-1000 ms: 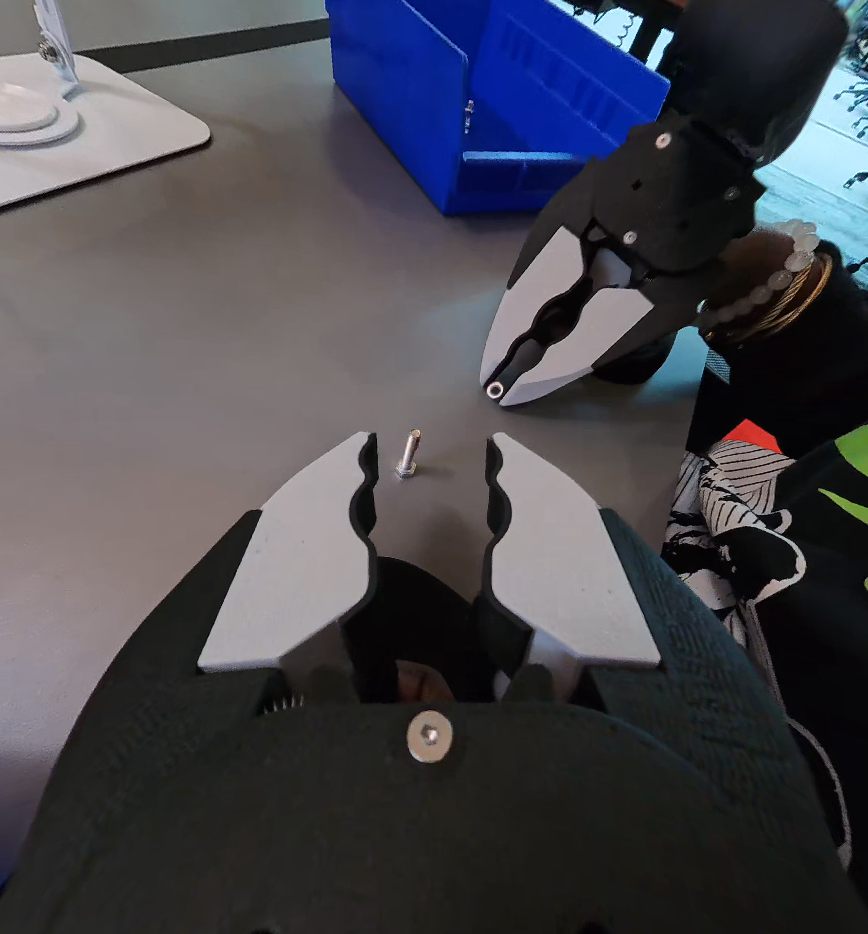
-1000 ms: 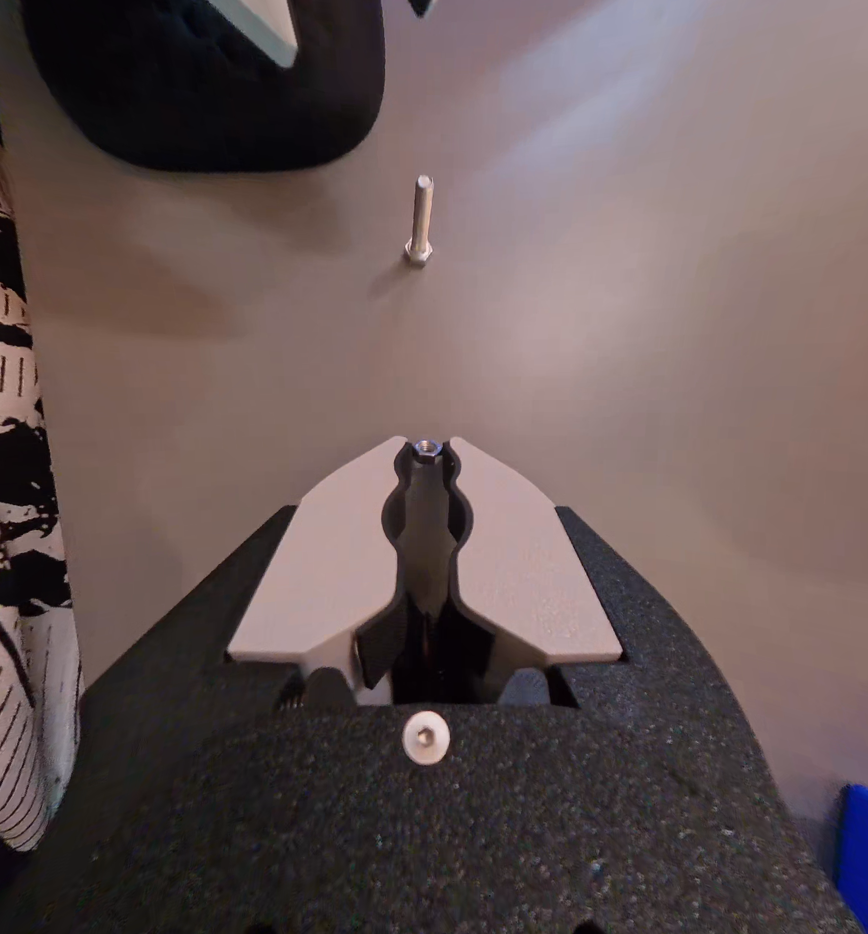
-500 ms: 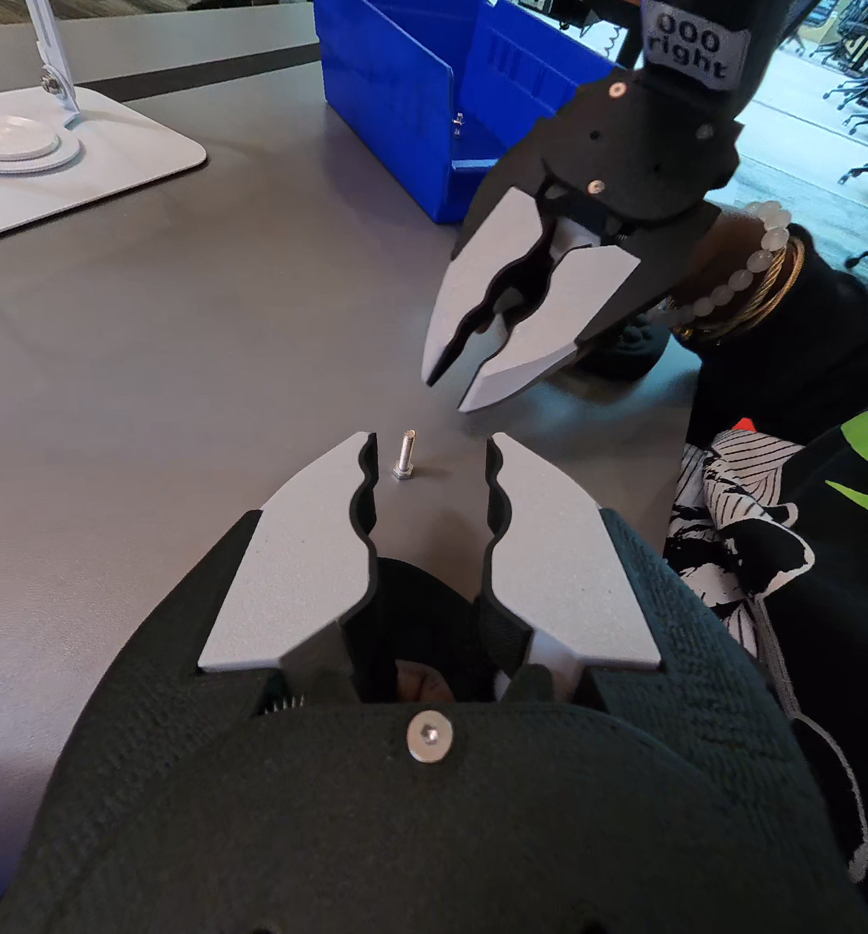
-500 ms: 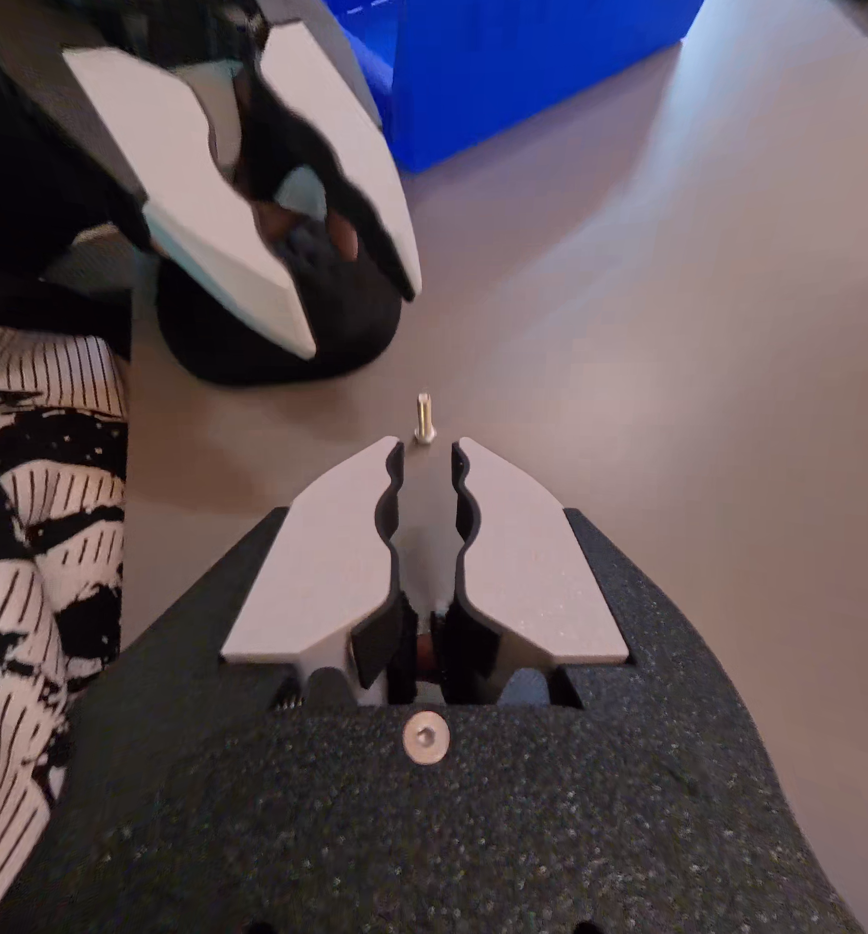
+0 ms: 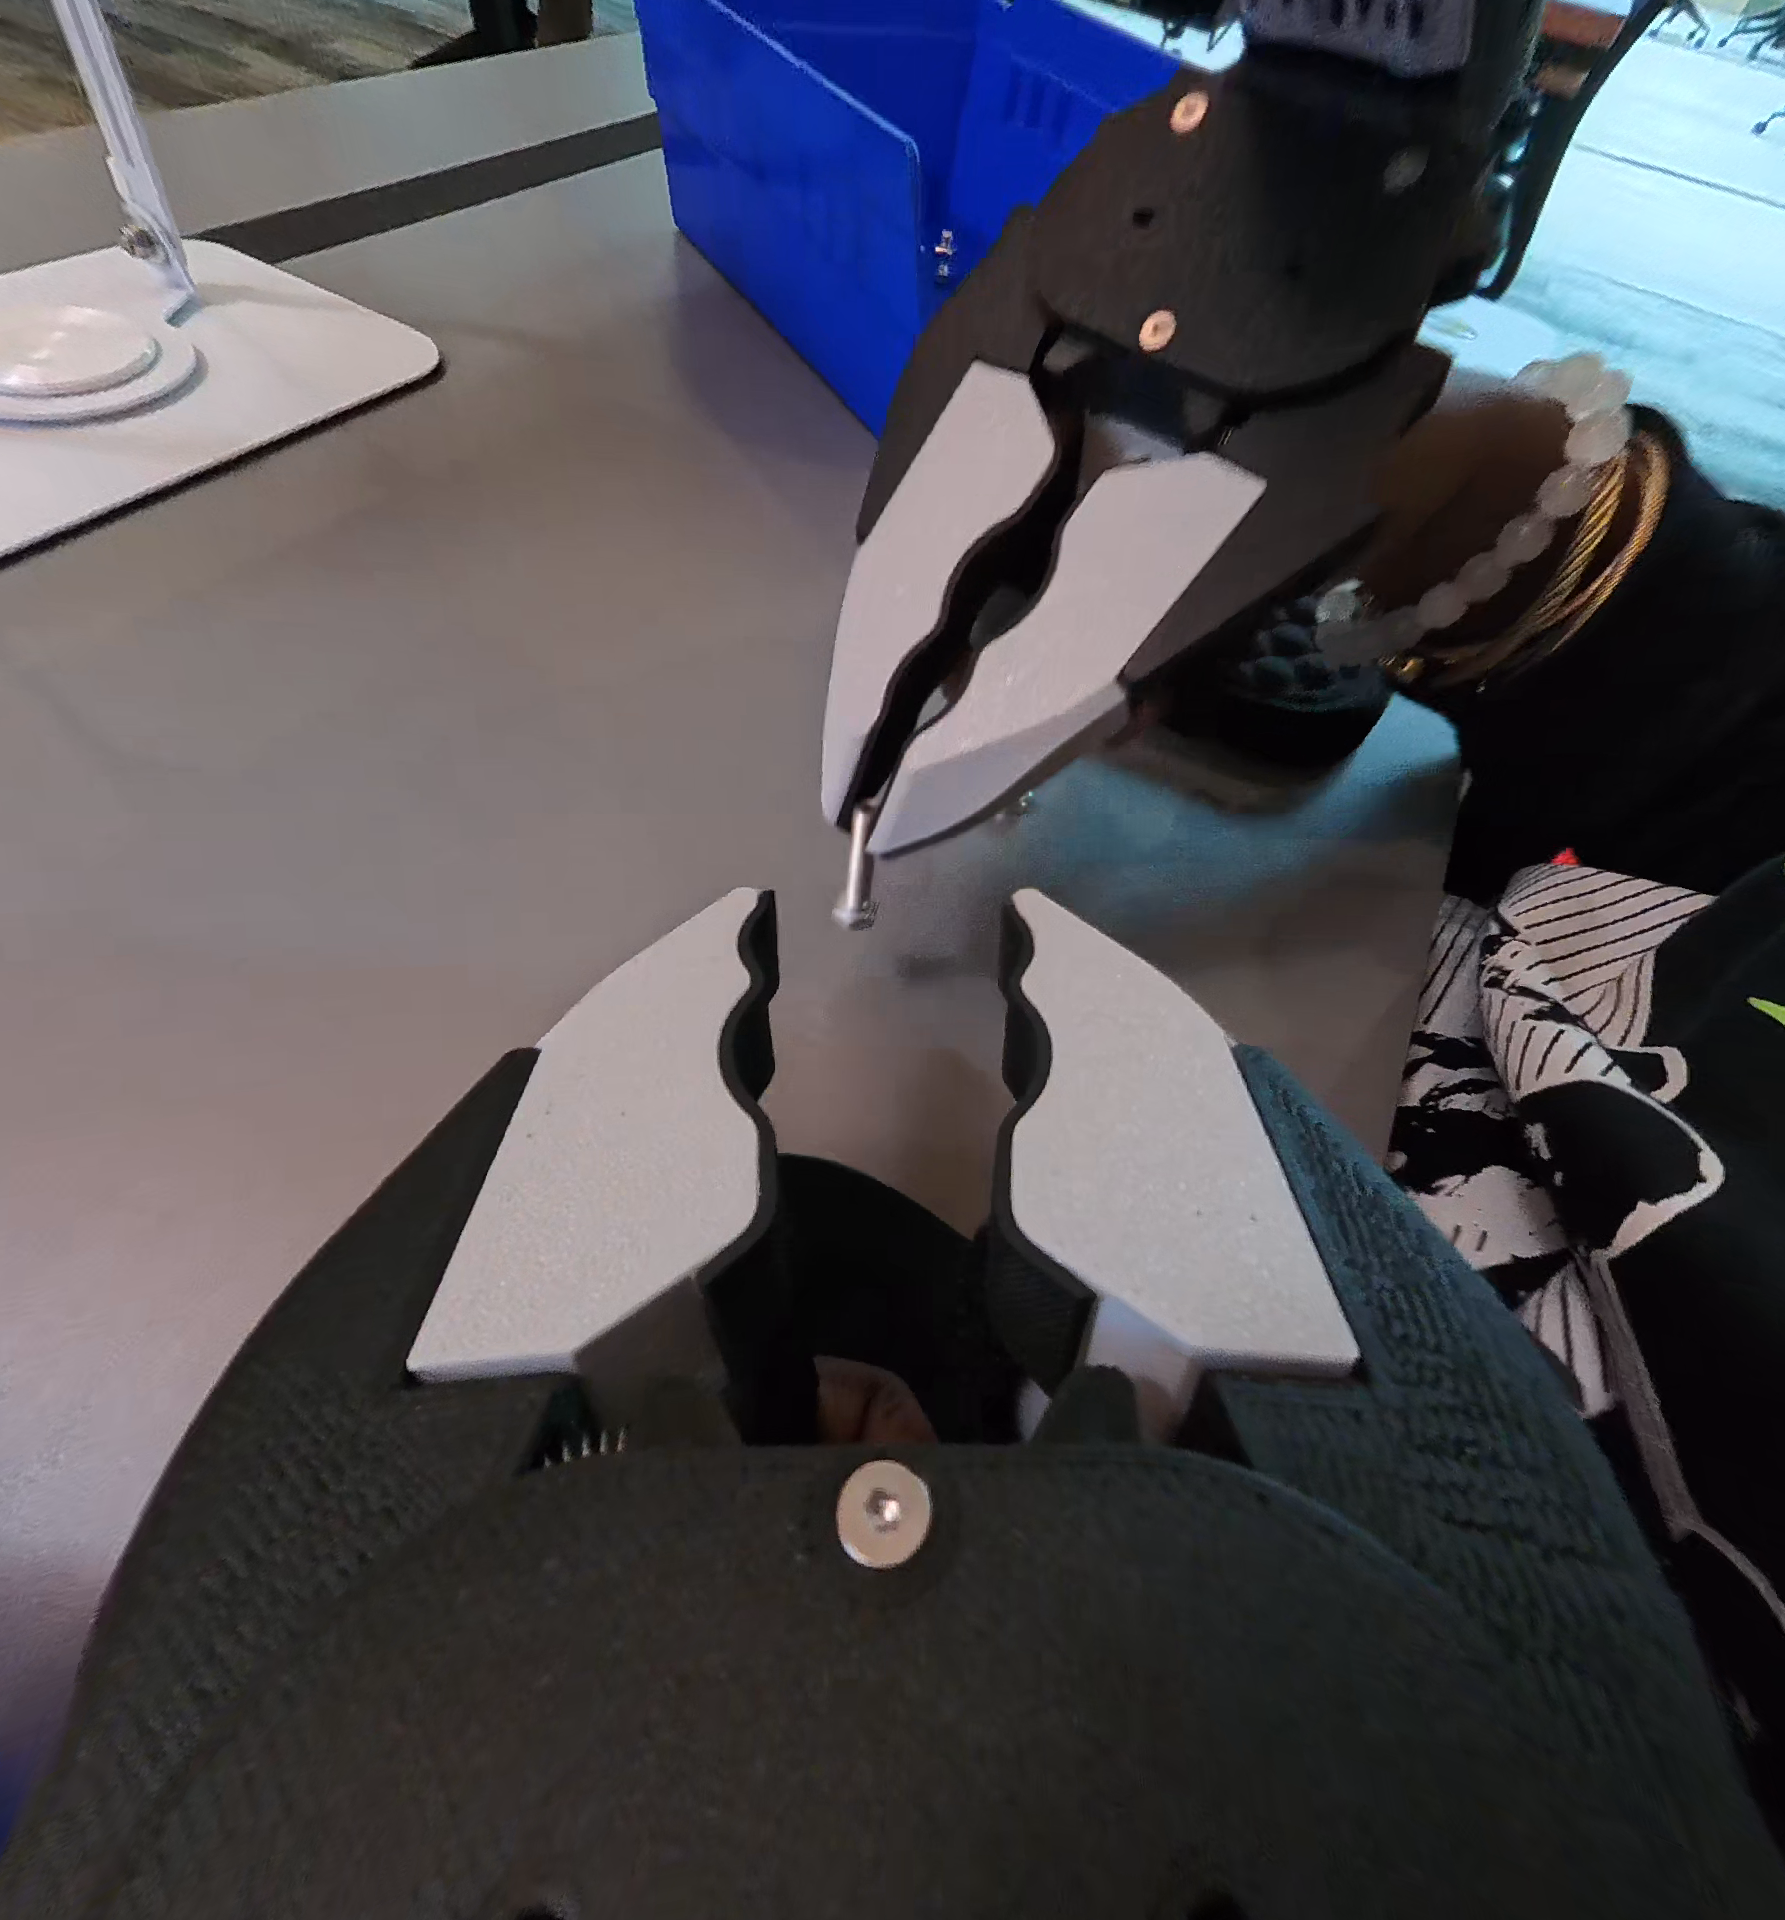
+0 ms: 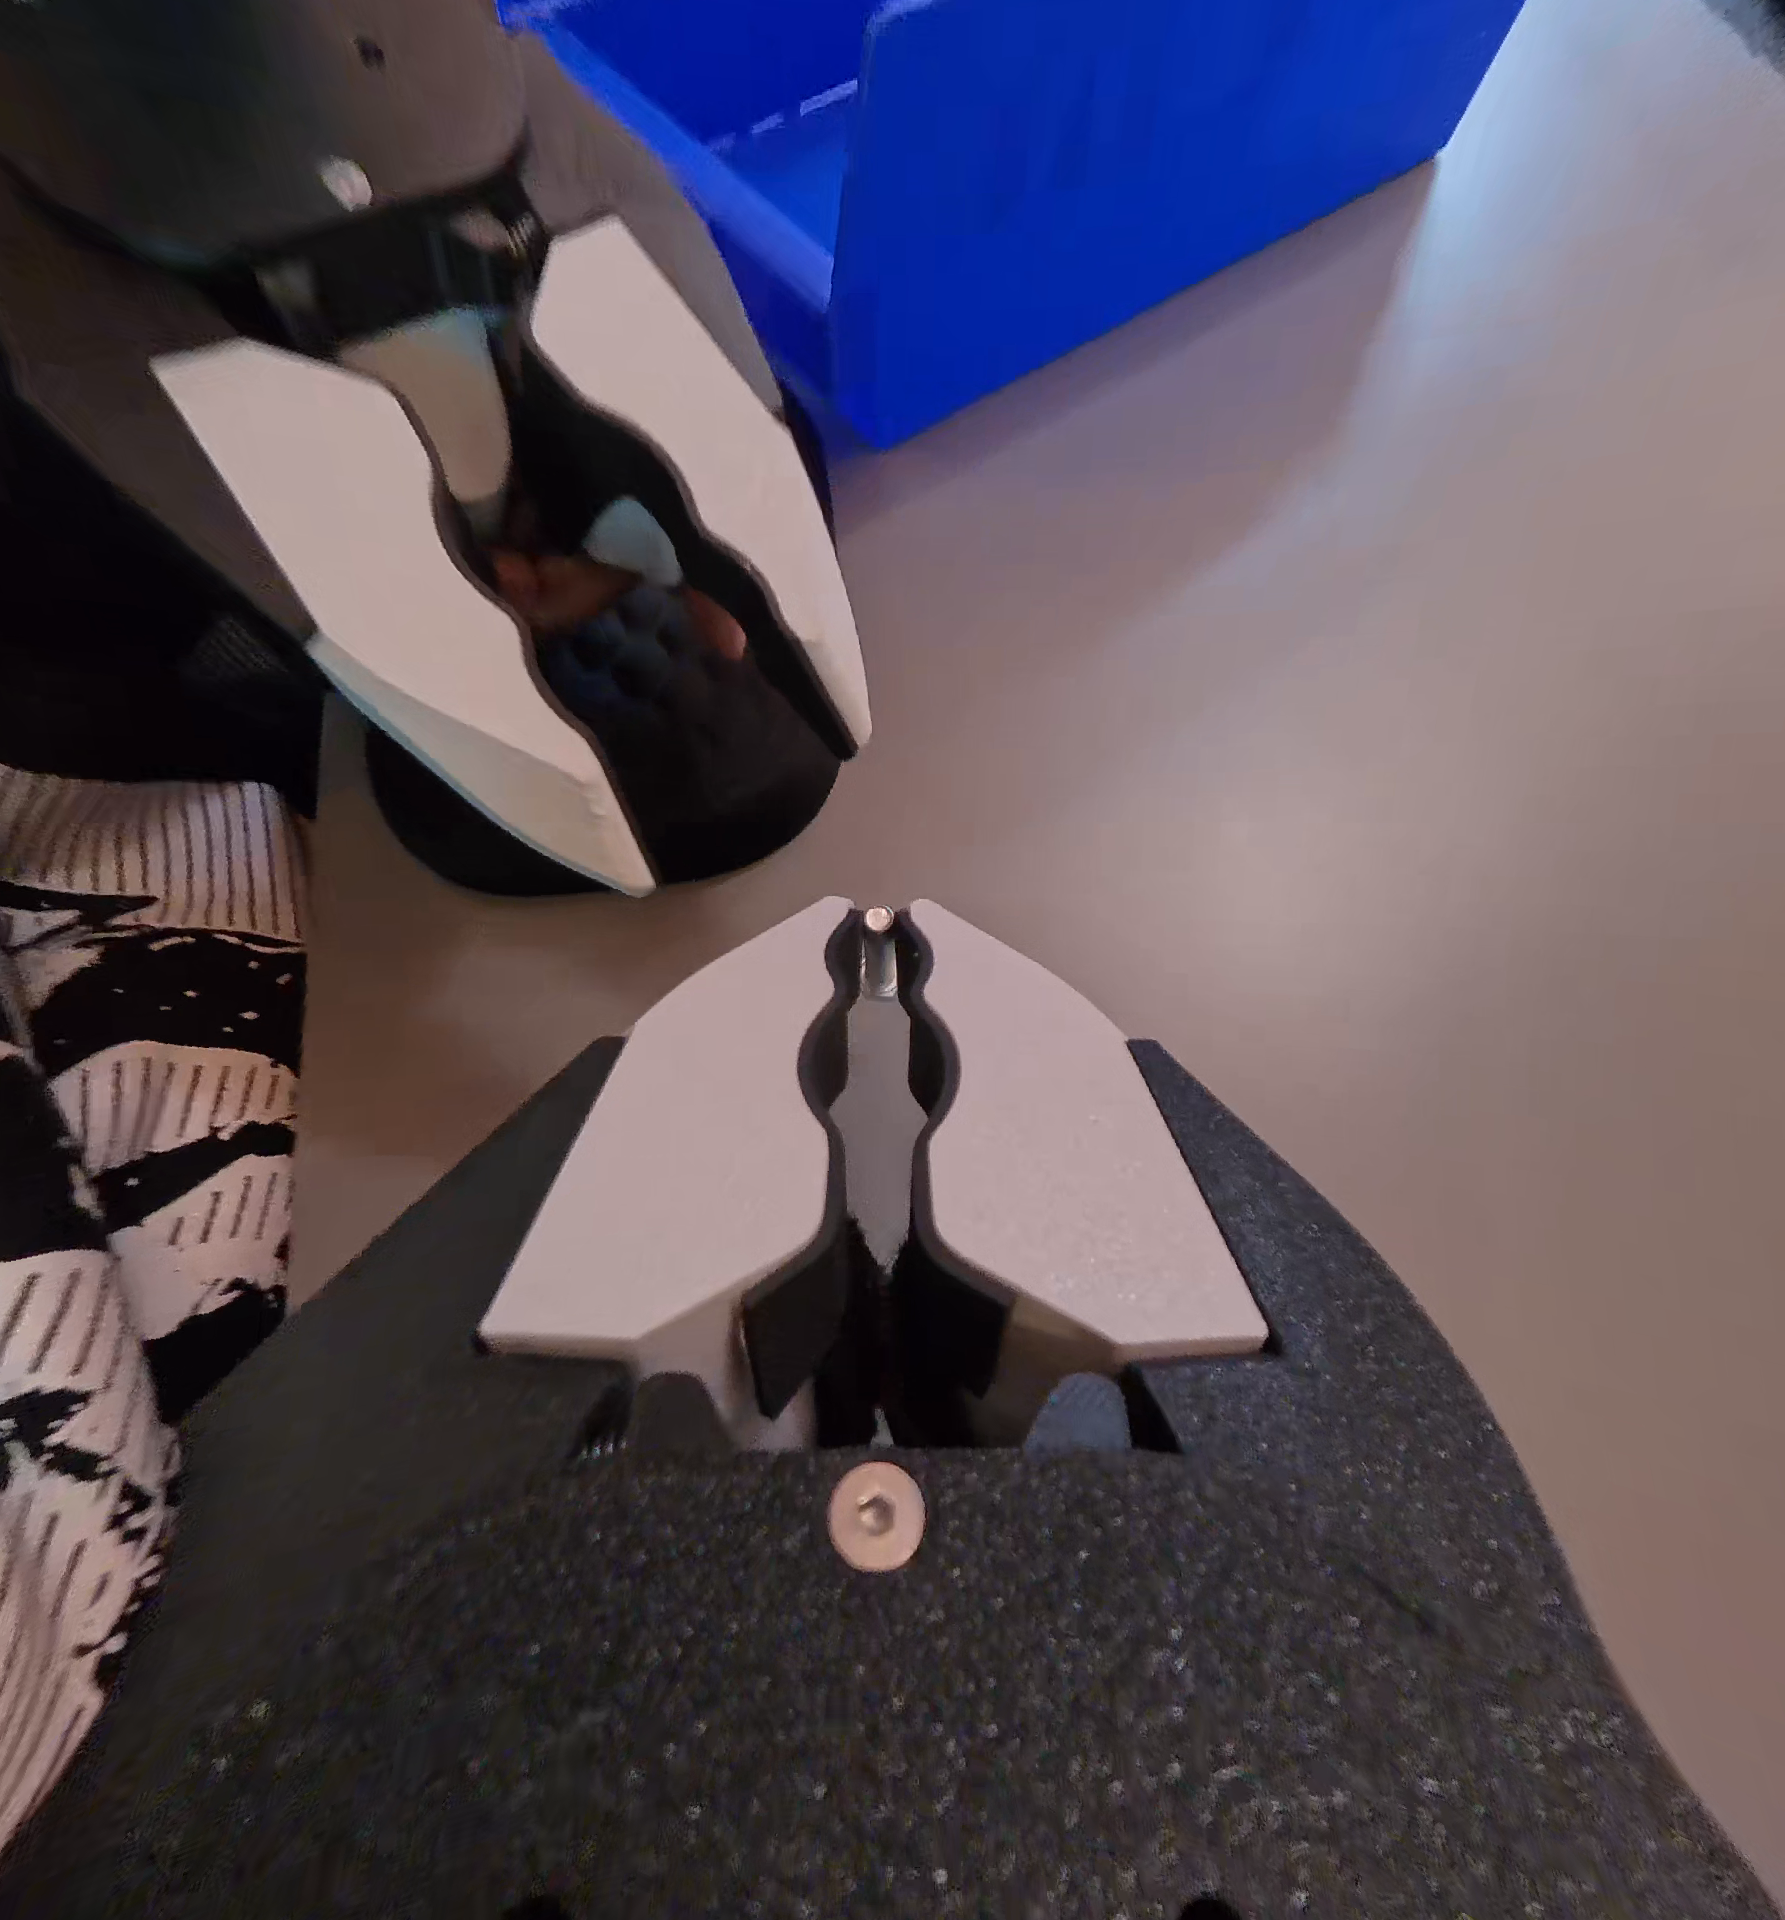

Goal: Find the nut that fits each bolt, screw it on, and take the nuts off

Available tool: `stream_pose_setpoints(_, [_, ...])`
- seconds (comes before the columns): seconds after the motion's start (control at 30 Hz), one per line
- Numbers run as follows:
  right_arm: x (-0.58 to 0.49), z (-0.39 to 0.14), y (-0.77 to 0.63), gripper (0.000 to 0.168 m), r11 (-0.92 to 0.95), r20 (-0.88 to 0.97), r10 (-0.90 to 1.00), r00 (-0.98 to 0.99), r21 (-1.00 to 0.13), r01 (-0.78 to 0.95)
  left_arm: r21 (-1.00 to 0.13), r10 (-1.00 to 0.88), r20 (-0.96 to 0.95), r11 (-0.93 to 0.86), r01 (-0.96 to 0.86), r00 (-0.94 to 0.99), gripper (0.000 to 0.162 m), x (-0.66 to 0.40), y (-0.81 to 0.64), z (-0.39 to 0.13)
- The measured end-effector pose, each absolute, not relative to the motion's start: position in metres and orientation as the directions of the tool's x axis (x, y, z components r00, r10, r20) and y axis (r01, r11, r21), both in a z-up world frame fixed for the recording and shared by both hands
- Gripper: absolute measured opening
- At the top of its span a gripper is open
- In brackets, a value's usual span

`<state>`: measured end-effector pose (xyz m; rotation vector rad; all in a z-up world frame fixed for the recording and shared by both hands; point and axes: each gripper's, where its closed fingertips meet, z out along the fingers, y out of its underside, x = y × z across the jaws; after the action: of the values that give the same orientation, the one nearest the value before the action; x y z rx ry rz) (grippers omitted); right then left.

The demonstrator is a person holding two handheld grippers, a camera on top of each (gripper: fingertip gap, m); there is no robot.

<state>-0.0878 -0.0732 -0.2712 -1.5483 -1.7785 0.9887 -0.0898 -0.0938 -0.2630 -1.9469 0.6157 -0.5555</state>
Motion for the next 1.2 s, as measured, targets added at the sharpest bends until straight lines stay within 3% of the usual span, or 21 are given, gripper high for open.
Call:
stream_pose_setpoints(0.23, [-0.071, -0.211, -0.073, 0.006, 0.021, -0.045, 0.991, -0.129, -0.884, 0.468, -0.958, -0.627, -0.036, -0.2, -0.205, 0.778, 0.037, -0.071, -0.078, -0.241])
stream_pose_setpoints(0.43, [-0.061, -0.189, -0.082, 0.006, 0.048, -0.022, 0.988, -0.155, -0.899, 0.436, -0.981, -0.639, -0.096, -0.07, -0.182, 0.763, 0.027, -0.051, -0.075, -0.225])
stream_pose_setpoints(1.2, [-0.061, -0.182, -0.096, 0.006, 0.059, -0.033, 0.975, -0.218, -0.913, 0.403, -0.987, -0.689, -0.078, -0.046, -0.151, 0.72, 0.011, -0.042, -0.08, -0.224])
